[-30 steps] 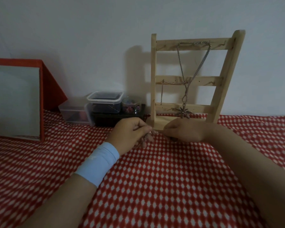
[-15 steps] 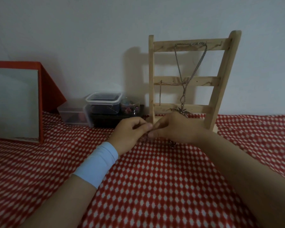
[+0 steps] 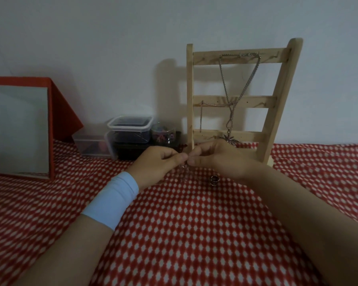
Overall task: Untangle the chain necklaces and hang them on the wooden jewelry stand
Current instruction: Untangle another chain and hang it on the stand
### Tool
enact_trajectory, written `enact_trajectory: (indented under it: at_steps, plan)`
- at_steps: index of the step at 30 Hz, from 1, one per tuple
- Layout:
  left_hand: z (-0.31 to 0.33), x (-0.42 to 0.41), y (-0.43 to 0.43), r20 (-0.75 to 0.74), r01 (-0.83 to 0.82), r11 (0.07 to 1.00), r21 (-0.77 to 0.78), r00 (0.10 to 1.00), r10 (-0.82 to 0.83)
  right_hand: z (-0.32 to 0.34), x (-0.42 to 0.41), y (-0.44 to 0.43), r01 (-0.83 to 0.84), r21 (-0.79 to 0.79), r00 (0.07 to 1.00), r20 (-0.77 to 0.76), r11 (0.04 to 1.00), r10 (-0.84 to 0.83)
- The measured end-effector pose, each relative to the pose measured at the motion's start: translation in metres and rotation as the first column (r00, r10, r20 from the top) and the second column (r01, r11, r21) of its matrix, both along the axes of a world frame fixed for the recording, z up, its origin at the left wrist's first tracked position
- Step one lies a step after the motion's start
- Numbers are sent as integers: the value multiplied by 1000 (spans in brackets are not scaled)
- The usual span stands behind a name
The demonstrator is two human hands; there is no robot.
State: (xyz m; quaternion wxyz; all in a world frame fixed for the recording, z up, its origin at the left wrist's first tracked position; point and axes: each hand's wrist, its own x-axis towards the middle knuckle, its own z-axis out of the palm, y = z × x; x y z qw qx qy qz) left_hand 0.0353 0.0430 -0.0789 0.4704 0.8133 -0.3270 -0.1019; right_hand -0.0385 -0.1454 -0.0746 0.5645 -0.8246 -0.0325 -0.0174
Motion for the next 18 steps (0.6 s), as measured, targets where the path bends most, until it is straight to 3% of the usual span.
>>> enact_trajectory:
  at_steps: [2, 5, 11, 15, 18]
  plan:
    - [1, -2, 1, -73, 62, 998, 23, 996, -60, 1, -1, 3, -55, 72, 998, -35, 996, 57]
    - [1, -4, 1, -115, 56, 996, -74, 991, -64, 1, -2, 9, -8, 143, 999, -43, 990, 14]
    - [-6, -5, -3, -182, 61, 990, -129, 980, -84, 5, -2, 10, 94, -235, 994, 68, 967, -80]
    - [-5, -2, -2, -156, 38, 992, -124, 986, -57, 8, -1, 4, 146, -197, 986, 112, 970, -125]
    - [-3, -1, -2, -51, 4, 997, -78, 999, -8, 6, 0, 4, 146, -189, 982, 143, 971, -120]
